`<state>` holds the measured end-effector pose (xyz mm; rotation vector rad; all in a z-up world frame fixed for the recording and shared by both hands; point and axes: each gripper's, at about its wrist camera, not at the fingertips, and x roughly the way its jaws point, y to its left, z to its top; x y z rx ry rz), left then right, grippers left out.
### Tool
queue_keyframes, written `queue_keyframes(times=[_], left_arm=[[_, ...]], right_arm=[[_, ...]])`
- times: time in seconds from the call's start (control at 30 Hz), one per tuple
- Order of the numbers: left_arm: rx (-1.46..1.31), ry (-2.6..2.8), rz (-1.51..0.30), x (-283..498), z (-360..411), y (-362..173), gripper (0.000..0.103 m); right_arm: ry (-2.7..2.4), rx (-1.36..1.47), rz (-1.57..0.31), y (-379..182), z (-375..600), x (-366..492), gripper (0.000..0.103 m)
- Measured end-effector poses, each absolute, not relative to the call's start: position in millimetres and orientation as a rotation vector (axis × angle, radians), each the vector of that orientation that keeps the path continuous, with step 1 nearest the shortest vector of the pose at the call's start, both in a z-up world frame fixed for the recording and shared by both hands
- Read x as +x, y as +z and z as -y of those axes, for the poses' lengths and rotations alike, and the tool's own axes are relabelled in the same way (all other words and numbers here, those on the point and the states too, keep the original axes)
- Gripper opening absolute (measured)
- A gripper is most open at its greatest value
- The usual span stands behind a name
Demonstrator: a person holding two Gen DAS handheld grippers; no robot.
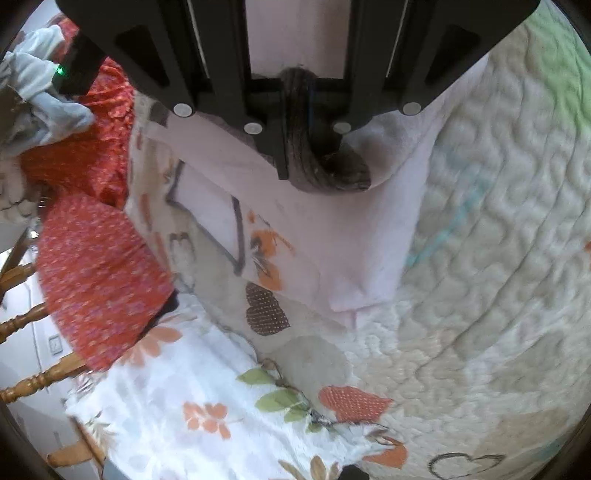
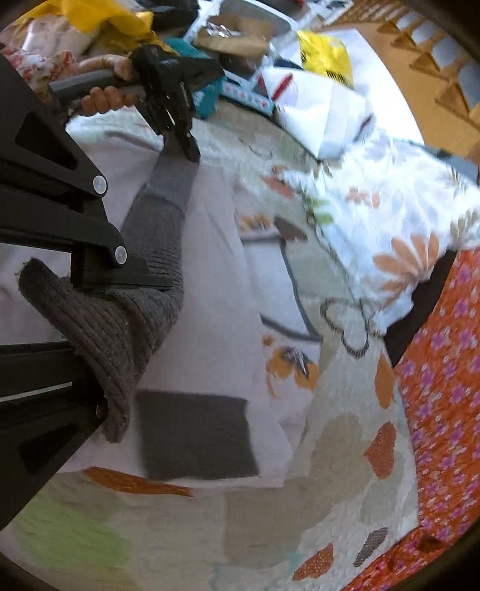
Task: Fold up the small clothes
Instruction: 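Lift the grey hem with both tools and fold it toward the collar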
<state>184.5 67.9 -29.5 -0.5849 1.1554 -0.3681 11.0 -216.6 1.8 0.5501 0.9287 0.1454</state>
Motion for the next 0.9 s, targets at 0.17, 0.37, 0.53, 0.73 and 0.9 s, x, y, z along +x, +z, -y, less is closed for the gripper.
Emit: queue_keyframes(times=[0.17, 0.37, 0.53, 0.73, 0.9], left_arm=[[-0.542, -0.361, -1.133, 213, -50, -32, 0.008], [-0.686, -0.362, -1.165, 230, -56, -43, 0.037], [-0.666, -0.314, -1.082, 224, -69, -24, 0.066], [-0.664, -0.232, -1.071, 218, -96, -19, 0.07], [-0.545, -0.199, -1.084, 206, -109, -14, 0.07]], right_arm=[[0.155, 0.633, -0.929, -17, 242, 52, 0.008], [0.204, 0.783, -0.893, -42, 268, 86, 0.022], [0.164, 0.82, -0.846, -40, 285, 86, 0.064], [0.075, 0.861, -0.805, -27, 309, 69, 0.069], [0.045, 0.733, -0.823, -7, 294, 59, 0.072]])
